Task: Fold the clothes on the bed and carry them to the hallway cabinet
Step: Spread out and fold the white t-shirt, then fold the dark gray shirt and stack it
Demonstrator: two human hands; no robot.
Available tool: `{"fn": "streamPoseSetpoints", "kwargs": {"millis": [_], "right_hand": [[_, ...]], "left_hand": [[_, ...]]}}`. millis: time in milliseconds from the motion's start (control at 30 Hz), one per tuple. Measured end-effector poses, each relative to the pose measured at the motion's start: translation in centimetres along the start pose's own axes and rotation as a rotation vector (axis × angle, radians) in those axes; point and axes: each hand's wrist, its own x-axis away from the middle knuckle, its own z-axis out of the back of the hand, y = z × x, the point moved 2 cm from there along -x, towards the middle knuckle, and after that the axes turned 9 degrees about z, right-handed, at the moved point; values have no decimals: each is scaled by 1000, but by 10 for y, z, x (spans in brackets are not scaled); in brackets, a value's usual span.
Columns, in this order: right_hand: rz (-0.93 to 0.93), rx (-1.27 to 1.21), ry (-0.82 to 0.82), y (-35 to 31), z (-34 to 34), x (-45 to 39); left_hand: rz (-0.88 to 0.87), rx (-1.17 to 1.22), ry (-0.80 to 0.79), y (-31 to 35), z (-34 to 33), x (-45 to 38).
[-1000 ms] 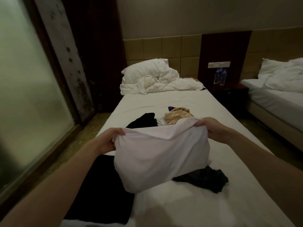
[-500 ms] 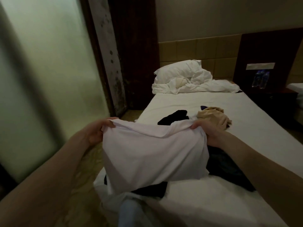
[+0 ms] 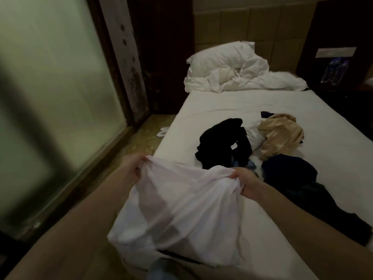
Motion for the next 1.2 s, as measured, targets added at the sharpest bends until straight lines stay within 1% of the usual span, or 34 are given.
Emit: {"fn": "streamPoseSetpoints", "kwargs": {"millis": [67,133,200,233,267,300,333,367,400,433,467,500,533,567,633,700,800,900,967,1100,1133,1200], "right_hand": [[40,44,23,6,5,-28],[104,193,82,8,6,-43],[275,525,104,13,4,-46],[416,742,103,15,1,-43],[598,957,85,20,-1,-37],[794,1139,38,25,-6,-29],[961,1285,-55,35,-10,-23],[1062,1417,-171,47,-13,-19],[1107,1533,-272,57,-16,-14],[1101,1624,-342,69,-17,-14],[1077,1686,-370,77,-16,-14],[1017,1712,-381,82,-14,-13],[952,1718,-390,85,-10,-13],[890,1705,-400,86,-7,-13],[774,1653,-397,82,-2,-13],[683,1570,-353,75,6,-10],[622,1472,-235,62,41,-11],[556,1565,-20,48,101,-11],[455,1633,62,41,143,-6],[275,1726,29,42,218,9],[260,1743,26,46,232,13],[298,1742,31,53,255,17]], "left_hand": [[-122,-60,73,-4,-23,-18],[-268,-203,149,-9,-40,-34],[-415,-476,214,-19,-54,-41],[-521,-624,235,-26,-60,-41],[-648,-745,244,-34,-67,-40],[-796,-833,232,-42,-74,-33],[-956,-895,173,-52,-82,-25],[-1105,-956,61,-64,-88,-17],[-1235,-1034,-89,-78,-95,-7],[-1334,-1167,-238,-94,-101,-1],[-1409,-1333,-338,-110,-105,4],[-1422,-1490,-376,-124,-108,4],[-1401,-1585,-359,-134,-109,0],[-1355,-1617,-312,-140,-110,-5],[-1229,-1625,-188,-140,-113,-13],[-1123,-1653,-88,-133,-120,-17],[-1079,-1596,-30,-116,-142,-13],[-1150,-1439,-80,-105,-180,-2],[-1193,-1378,-136,-106,-211,14],[-1246,-1352,-265,-126,-278,48],[-1257,-1366,-296,-134,-292,55],[-1275,-1417,-363,-152,-318,65]]}}
